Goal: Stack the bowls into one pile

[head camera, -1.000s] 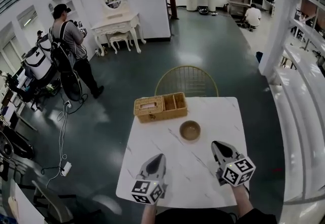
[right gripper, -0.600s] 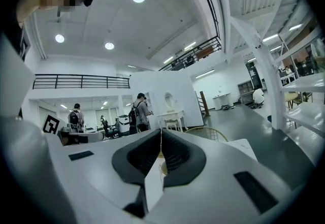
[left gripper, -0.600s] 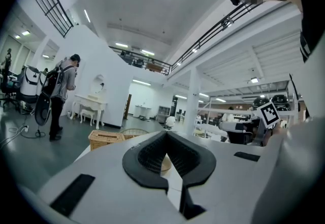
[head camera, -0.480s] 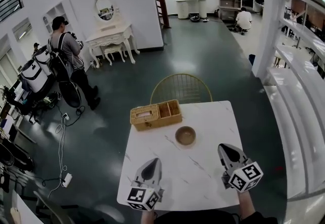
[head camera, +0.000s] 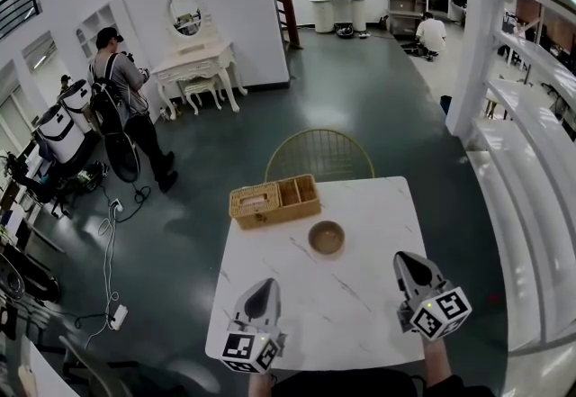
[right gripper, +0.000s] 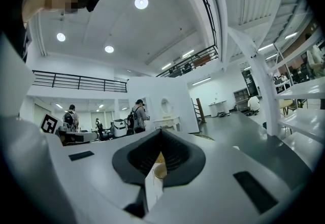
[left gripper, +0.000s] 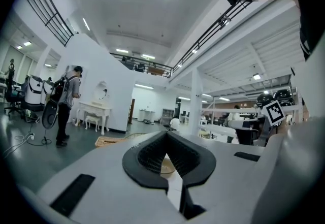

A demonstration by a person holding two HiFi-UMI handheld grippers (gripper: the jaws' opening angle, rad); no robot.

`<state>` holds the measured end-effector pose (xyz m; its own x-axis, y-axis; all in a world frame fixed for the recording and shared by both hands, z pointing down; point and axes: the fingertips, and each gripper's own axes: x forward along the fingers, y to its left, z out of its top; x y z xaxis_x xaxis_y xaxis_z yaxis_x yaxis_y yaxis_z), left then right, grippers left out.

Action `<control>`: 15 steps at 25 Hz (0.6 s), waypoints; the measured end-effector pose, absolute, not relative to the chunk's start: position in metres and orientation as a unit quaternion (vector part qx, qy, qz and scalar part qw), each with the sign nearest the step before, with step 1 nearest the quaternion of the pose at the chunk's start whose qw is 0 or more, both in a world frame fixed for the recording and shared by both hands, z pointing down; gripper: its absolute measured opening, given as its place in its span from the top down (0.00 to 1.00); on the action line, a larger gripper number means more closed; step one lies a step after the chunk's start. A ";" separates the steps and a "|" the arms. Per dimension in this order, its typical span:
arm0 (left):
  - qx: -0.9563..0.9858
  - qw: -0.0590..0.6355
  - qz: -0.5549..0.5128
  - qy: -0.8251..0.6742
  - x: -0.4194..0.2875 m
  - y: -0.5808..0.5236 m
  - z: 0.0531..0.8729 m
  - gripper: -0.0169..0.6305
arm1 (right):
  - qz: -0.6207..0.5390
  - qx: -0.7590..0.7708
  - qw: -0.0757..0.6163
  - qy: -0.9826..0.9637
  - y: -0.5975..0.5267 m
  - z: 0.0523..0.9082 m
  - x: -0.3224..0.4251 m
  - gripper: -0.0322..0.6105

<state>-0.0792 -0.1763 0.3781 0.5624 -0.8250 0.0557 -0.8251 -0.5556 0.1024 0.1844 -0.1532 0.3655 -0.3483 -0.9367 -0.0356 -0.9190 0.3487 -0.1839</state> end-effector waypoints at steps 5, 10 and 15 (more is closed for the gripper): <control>0.878 0.056 -0.003 -0.475 -0.083 -0.174 0.376 0.95 | -0.066 -0.569 0.064 0.817 -0.151 0.367 0.186 0.93; 0.878 0.057 -0.005 -0.475 -0.082 -0.172 0.371 0.95 | -0.059 -0.574 0.061 0.814 -0.146 0.366 0.190 0.93; 0.879 0.056 -0.009 -0.473 -0.081 -0.173 0.367 0.95 | -0.056 -0.578 0.061 0.812 -0.146 0.365 0.192 0.93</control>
<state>-0.0806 -0.1732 0.3674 0.5523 -0.8329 0.0361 -0.8308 -0.5463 0.1067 0.1922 -0.1459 0.3649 -0.3240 -0.9454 -0.0350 -0.9316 0.3252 -0.1621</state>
